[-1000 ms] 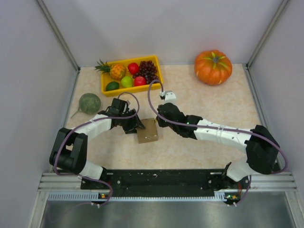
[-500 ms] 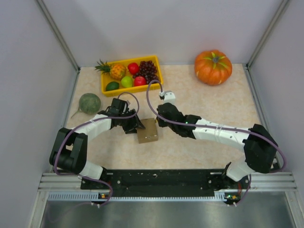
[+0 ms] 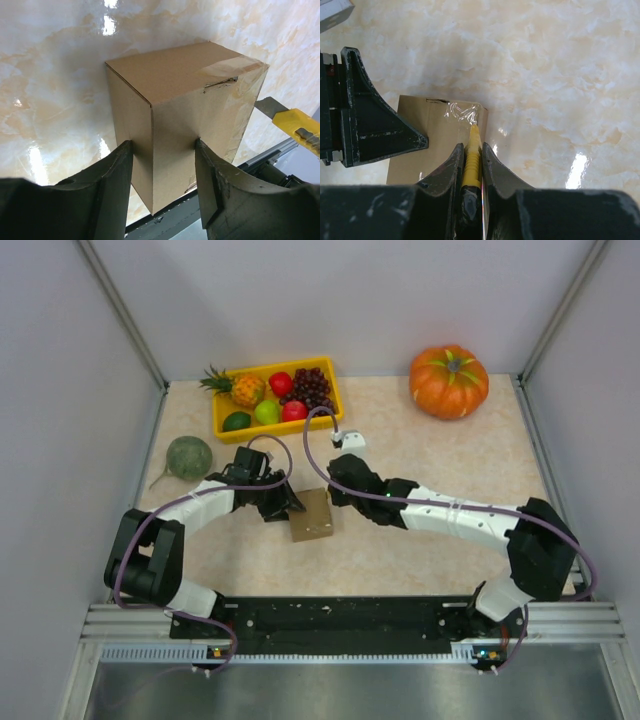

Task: Unpack the express box

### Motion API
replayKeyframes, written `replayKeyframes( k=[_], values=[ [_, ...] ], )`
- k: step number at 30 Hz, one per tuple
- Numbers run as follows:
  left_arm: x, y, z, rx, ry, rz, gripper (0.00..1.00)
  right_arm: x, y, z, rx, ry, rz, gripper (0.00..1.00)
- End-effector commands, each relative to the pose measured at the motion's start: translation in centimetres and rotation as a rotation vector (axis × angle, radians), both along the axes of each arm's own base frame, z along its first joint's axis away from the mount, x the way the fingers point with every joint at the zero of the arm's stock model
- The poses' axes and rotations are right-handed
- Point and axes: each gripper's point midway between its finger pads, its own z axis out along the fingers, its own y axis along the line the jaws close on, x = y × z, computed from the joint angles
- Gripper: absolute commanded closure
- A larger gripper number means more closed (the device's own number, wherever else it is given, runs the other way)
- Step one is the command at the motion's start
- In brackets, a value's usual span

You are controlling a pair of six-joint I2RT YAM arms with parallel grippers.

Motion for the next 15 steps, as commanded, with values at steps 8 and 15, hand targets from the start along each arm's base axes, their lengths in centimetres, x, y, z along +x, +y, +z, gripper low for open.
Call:
replayKeyframes(
  k=[8, 15],
  values=[
    [-1.3, 0.3, -1.7, -0.014, 0.163, 0.143, 0.59, 0.0, 1.3, 0.6, -0.065, 0.03, -0.028, 1.0],
    [-1.8, 0.3, -2.7, -0.031, 0.217, 0.199, 0.61, -1.4, 1.7, 0.2, -0.108, 0.031, 0.005, 1.0]
  ],
)
